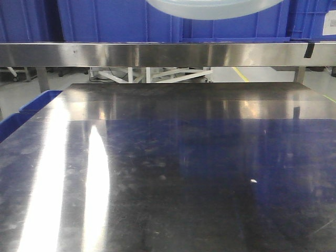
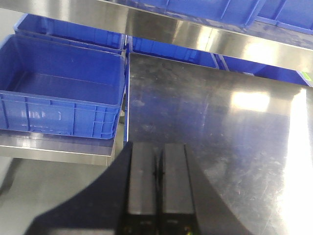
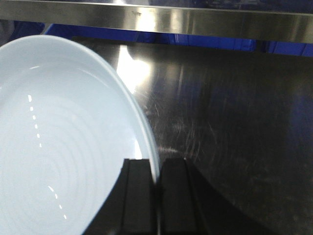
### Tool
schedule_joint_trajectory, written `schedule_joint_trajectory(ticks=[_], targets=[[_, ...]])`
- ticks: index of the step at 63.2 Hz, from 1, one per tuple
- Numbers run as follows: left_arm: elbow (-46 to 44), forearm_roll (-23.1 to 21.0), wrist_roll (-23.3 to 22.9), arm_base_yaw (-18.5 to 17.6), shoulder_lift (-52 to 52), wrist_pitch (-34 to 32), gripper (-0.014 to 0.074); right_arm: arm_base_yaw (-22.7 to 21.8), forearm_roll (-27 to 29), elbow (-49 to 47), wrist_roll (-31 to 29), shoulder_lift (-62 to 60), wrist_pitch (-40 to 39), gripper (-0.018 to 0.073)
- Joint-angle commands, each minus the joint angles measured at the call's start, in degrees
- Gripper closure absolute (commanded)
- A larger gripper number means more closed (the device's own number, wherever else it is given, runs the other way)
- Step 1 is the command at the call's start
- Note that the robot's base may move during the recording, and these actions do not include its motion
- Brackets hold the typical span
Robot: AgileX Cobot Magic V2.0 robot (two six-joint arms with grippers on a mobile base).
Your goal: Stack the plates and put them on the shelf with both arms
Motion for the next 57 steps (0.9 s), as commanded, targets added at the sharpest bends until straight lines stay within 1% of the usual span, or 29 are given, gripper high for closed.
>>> schedule_joint_trajectory(ticks=[1,17,36,57], targets=[[-1.7,-0.4,0.1,-0.3,-0.2,-4.4,0.0507,0.1,0.8,1.4,-0.4,-4.7,-4.7,0.0512],[-1.7,-0.4,0.1,-0.3,-0.2,-4.4,0.0507,0.1,0.8,7.8,-0.4,-11.0,-7.0,0.0512],[-1.7,-0.4,0.1,-0.3,-0.2,-4.4,0.0507,0.1,0.8,8.0,-0.4,-12.1,-6.1,0.0512],[-1.7,-0.4,0.1,-0.3,-0.2,-4.4,0.0507,0.1,0.8,8.0,-0.4,-12.0,-0.3,0.0512]])
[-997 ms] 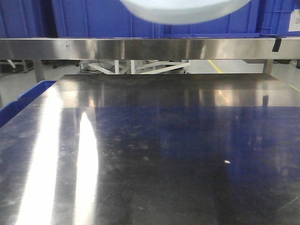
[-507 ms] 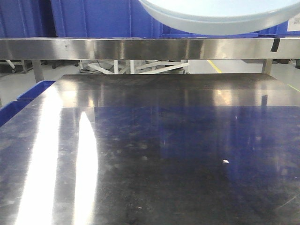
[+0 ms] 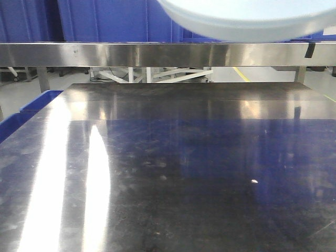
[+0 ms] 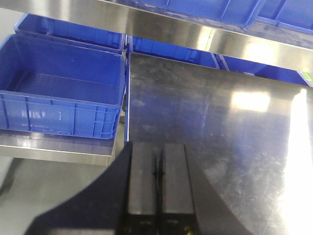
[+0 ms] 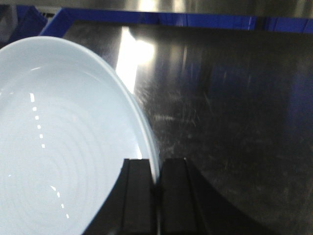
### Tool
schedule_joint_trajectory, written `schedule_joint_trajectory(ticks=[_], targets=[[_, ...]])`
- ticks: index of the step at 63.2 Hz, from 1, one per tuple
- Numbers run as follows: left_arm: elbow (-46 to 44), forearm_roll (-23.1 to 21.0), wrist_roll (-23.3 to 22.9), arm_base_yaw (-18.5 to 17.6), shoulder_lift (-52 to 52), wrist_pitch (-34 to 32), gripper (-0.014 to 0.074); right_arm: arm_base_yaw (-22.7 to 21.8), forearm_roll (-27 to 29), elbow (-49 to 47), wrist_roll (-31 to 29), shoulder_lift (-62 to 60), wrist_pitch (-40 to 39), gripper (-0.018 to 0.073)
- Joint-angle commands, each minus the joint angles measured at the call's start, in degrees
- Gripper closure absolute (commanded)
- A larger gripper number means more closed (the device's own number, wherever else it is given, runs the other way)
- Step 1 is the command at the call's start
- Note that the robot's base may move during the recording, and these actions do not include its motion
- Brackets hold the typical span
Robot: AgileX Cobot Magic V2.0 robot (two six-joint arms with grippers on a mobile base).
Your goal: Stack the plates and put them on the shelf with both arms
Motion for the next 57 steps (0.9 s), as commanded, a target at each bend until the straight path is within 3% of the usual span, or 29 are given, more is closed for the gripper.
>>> schedule_joint_trajectory(ticks=[1,57], targets=[[-1.7,-0.4,0.1,-0.3,-0.2,-4.4,0.0507,0.1,0.7,-1.7,-0.4,-0.8,-2.9,0.0512],[-1.7,-0.4,0.1,-0.3,-0.2,-4.4,0.0507,0.1,0.7,-1.7,-0.4,-0.8,-2.6,0.0512]])
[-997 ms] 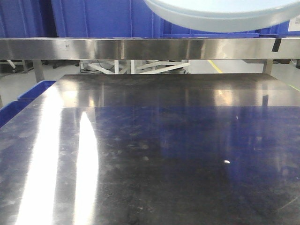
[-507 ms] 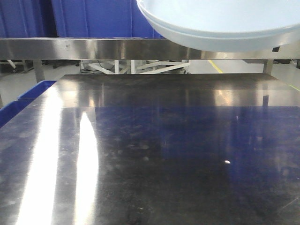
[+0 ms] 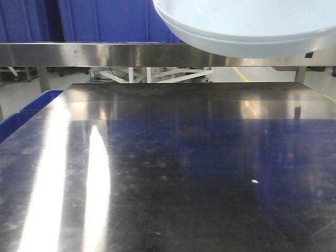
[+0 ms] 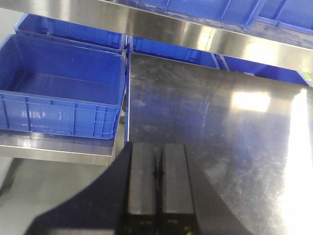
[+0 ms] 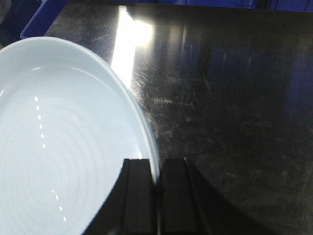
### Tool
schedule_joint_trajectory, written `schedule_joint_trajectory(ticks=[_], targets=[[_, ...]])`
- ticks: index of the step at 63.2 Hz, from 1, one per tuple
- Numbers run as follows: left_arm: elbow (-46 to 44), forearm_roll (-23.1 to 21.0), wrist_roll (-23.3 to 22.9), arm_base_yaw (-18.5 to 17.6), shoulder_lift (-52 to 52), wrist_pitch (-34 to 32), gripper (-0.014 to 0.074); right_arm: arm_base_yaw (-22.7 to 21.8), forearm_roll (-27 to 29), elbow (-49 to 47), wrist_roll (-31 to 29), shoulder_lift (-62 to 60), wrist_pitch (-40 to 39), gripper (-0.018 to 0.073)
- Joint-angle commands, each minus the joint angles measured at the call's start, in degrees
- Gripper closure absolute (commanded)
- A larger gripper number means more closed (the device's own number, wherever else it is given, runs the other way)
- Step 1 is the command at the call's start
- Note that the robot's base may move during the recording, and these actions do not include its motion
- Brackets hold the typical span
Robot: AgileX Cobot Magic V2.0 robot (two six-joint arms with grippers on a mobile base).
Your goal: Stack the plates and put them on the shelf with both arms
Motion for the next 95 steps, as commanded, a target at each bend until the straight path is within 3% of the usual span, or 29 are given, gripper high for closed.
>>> schedule_joint_trajectory(ticks=[1,95], targets=[[-1.7,-0.4,0.1,-0.3,-0.2,-4.4,0.0507,0.1,0.7,-1.7,-0.4,-0.8,-4.7,0.0512],[-1.7,-0.4,0.1,-0.3,-0.2,-4.4,0.0507,0.1,0.7,-1.7,-0.4,-0.8,-4.7,0.0512]])
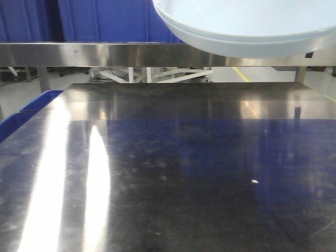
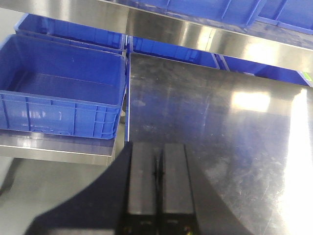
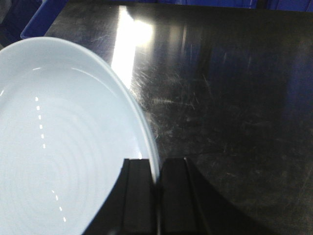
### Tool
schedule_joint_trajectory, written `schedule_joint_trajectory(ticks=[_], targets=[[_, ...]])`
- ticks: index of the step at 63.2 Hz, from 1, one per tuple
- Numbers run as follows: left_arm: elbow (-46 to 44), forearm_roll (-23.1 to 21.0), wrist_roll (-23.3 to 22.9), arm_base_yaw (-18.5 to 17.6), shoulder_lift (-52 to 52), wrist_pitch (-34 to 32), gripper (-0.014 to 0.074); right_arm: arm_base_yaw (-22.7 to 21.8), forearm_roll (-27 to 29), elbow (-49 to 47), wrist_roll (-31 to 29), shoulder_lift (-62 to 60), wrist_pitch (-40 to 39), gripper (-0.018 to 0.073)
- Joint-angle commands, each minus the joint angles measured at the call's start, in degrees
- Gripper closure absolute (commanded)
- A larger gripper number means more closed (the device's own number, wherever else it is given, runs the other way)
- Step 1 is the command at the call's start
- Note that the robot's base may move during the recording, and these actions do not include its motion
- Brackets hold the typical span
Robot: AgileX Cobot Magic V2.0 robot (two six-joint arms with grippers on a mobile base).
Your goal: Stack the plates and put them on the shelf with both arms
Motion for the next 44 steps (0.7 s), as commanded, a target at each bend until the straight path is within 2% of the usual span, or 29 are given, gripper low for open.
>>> schedule_joint_trajectory(ticks=[1,44], targets=[[-1.7,-0.4,0.1,-0.3,-0.2,-4.4,0.0507,0.1,0.7,-1.7,-0.4,-0.8,-4.7,0.0512],[-1.7,-0.4,0.1,-0.3,-0.2,-4.4,0.0507,0.1,0.7,-1.7,-0.4,-0.8,-4.7,0.0512]])
